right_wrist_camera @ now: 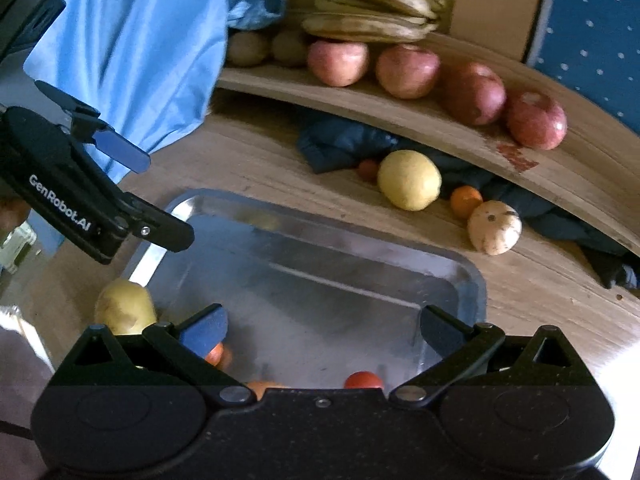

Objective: Organize fruits
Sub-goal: 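Move both open tools from the tray back toward the shelf fruits, then move the left tool to the yellow lemon while the right tool reaches the cream speckled squash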

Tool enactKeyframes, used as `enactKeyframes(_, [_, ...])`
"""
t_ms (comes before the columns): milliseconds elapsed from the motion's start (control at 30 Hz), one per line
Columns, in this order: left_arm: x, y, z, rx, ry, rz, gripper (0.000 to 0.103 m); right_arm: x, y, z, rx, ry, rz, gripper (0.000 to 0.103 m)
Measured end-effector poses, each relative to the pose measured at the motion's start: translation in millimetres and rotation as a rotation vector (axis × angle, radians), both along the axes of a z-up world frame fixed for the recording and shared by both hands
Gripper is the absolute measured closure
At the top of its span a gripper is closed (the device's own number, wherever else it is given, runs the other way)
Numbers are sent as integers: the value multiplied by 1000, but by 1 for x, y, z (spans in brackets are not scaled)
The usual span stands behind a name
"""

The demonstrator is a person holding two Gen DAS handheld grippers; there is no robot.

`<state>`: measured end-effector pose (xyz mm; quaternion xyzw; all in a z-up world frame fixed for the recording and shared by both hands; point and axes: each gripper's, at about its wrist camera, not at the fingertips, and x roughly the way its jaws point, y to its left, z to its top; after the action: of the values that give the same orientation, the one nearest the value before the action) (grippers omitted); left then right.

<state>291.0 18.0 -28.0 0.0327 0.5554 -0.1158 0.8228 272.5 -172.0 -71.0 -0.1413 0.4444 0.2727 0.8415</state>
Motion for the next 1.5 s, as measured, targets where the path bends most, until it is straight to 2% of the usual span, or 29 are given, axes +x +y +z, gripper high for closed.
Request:
enactKeyframes(100, [12,-4,-5,4,1,20,0,7,-2,-1,-10,-1,-44,1])
enactKeyframes(333, [40,-12,-15,-50,8,62,0,25,-9,-7,-42,18,-140,1])
enactKeyframes(633, [75,-38,-20,-131,24,42,0,43,-18,-9,-79,4,-222,1])
enactKeyframes(933, [104,-64,-26,-162,30,7,0,61,-31,-11,-120,-37,-306,1])
enactKeyframes(1300, [126,-75,-42,-158,61,34,0,81,-33,-19,-165,-89,-325,1])
enactKeyframes(1500, [134,-74,-49,-181,82,105,0,97,-34,-25,-160,-92,-338,1])
